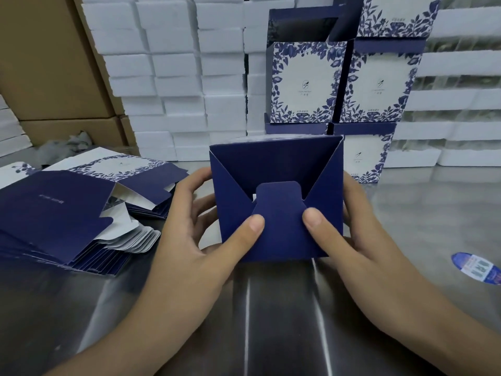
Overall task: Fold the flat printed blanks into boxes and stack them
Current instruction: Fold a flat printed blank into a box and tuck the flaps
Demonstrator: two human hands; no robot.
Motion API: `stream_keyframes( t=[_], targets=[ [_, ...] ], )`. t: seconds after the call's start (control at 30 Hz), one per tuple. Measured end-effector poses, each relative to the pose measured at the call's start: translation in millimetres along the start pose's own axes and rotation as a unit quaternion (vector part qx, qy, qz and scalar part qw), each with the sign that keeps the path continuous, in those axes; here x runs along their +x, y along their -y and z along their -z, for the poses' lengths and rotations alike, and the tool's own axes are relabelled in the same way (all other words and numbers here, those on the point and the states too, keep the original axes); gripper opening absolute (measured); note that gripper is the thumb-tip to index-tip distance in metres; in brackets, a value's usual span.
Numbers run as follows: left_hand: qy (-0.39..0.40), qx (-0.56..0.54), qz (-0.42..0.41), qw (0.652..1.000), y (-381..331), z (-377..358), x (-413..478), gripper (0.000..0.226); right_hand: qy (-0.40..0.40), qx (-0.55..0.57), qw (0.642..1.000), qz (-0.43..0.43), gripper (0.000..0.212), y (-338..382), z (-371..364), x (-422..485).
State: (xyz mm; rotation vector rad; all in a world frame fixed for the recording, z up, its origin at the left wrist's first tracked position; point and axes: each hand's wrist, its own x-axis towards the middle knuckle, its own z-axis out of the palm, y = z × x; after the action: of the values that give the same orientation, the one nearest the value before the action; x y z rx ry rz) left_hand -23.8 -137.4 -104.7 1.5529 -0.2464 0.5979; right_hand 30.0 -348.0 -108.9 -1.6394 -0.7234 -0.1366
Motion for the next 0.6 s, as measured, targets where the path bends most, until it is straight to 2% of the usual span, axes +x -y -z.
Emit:
stream_keyframes(
  t=[0.13, 0.27, 0.43, 0.6],
  targets=[
    [-0.008, 0.021, 0.004, 1.000, 2.8, 0.2, -0.1, 0.074, -0.037, 0.085, 0.996, -0.014, 0.064, -2.5, -5.4, -0.3],
    [-0.006, 0.060, -0.006, 0.998, 6.6, 1.7, -0.4, 0.075, -0.080, 0.065, 0.995, -0.005, 0.068, -3.5, -7.5, 0.1],
    [-0.009, 0.072, -0.013, 0.997, 6.4, 0.7, -1.4, 0.077, -0.081, 0.072, 0.994, -0.014, 0.067, -1.4, -7.8, -0.3],
    [-0.009, 0.055, -0.020, 0.998, 4.4, 0.2, -1.4, 0.068, -0.077, 0.080, 0.994, -0.017, 0.063, 0.3, -7.4, -1.6]
  ],
)
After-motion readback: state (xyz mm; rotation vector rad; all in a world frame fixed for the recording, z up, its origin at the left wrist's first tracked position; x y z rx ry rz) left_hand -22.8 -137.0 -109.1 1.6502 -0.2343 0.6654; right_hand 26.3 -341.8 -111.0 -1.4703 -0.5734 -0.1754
